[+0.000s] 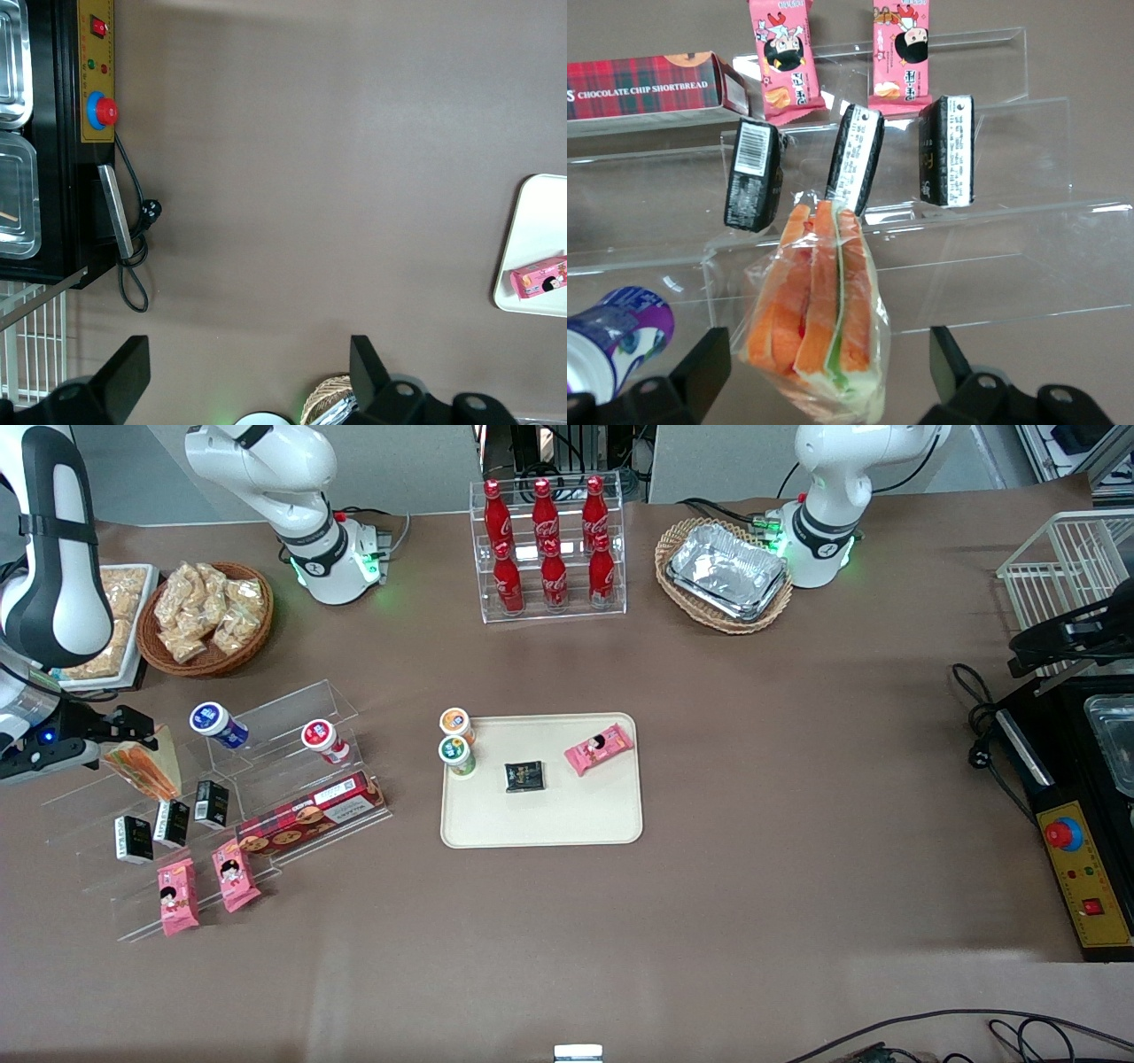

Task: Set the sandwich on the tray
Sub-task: 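Lower the open right gripper onto the wrapped orange sandwich in the rack, then close the right gripper on the sandwich wrapper and lift it out, then carry the sandwich with the right gripper over to the cream tray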

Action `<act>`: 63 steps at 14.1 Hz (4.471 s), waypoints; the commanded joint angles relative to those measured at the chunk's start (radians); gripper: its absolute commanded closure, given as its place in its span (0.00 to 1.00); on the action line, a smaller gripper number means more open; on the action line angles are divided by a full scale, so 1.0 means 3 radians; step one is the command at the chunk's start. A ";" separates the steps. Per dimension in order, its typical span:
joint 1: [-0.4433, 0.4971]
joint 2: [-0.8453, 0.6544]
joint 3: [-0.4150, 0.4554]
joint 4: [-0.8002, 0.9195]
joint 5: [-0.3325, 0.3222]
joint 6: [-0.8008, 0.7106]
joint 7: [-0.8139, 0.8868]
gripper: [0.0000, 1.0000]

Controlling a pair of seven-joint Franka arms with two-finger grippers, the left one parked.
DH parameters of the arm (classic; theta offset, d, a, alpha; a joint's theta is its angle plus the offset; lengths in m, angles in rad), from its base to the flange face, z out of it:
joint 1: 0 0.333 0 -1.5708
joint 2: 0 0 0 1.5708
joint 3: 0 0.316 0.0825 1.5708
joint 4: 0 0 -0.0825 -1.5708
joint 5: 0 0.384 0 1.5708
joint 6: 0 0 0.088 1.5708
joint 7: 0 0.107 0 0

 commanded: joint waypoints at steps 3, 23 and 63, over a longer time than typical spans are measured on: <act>-0.0077 -0.0022 0.0014 -0.0099 -0.0032 0.0157 -0.0041 0.28; 0.0071 -0.0175 0.0075 0.1485 -0.0016 -0.1928 0.0929 1.00; 0.2398 0.2273 0.0878 0.2488 -0.0190 -0.0206 0.9301 1.00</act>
